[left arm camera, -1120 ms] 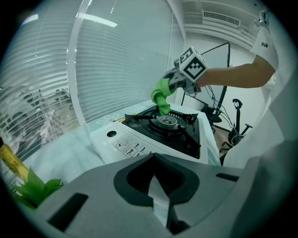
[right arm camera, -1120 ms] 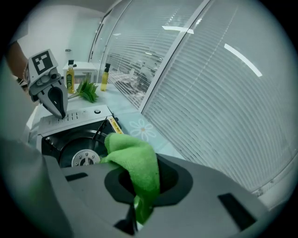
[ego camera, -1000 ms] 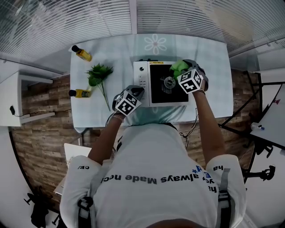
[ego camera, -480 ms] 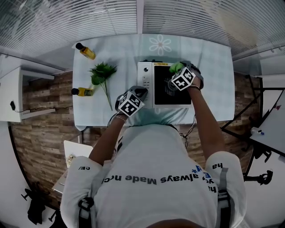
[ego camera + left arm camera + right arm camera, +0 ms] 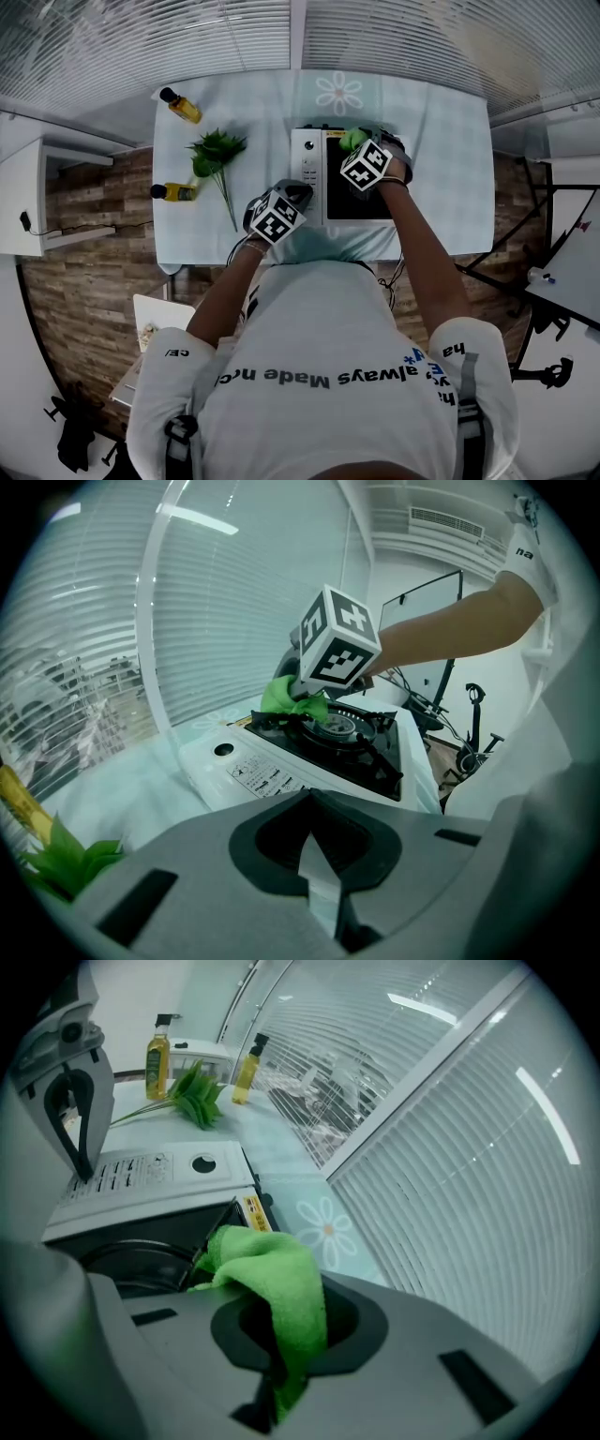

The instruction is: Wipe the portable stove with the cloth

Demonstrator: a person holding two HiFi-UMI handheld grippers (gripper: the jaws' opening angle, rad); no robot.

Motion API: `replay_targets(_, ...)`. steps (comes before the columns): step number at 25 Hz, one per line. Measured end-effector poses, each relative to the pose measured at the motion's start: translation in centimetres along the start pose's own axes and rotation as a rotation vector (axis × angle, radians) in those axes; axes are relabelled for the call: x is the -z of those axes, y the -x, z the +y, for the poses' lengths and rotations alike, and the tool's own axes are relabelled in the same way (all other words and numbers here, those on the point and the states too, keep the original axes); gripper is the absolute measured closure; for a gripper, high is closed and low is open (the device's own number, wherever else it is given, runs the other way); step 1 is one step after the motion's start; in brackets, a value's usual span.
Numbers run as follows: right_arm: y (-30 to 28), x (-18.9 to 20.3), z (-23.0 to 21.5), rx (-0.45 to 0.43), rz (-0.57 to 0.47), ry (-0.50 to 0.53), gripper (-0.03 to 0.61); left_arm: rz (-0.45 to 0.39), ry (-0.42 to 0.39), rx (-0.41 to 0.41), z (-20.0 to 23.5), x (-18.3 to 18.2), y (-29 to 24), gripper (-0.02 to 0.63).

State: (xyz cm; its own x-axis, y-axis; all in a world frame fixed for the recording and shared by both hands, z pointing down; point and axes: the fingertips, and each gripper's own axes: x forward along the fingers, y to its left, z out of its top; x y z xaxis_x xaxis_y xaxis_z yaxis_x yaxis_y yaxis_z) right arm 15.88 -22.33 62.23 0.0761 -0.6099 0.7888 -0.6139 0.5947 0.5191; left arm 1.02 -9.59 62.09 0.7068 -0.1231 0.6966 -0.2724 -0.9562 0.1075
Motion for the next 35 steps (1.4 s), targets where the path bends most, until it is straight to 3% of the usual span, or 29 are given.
replay_targets(5,-0.1,-2.7,1.7,-0.024,-0.035,0.004,0.555,-0.005,-0.001,0.003,0.1,0.1,0.0,0.603)
replay_targets(11,0.4,-2.9,1.2,-0.063,-0.073,-0.04,0.555,-0.008,-0.003,0.006,0.1,0.0,0.0,0.601)
replay_targets(15,4.4,-4.3,-0.5,-0.001,-0.185,-0.102,0.555,-0.004,-0.008,0.011,0.0,0.0,0.0,0.601)
replay_targets(20,6.7,-7.2,3.0,-0.044,-0.3,-0.021,0.555,-0.003,-0.009,0.011,0.1,0.1,-0.1,0.602)
replay_targets(23,5.6,-7.2,6.6,-0.116,-0.284,0.026,0.555,0.002,-0.012,0.012,0.1,0.1,-0.1,0.602)
replay_targets(27,4.3,-6.3,8.9,-0.143,-0.255,0.045,0.555,0.006,-0.015,0.011,0.0,0.2,-0.1,0.602)
replay_targets(35,5.0,-5.2,9.8,-0.242,-0.227,-0.076,0.555,0.008,-0.017,0.012,0.0,0.1,0.0,0.601)
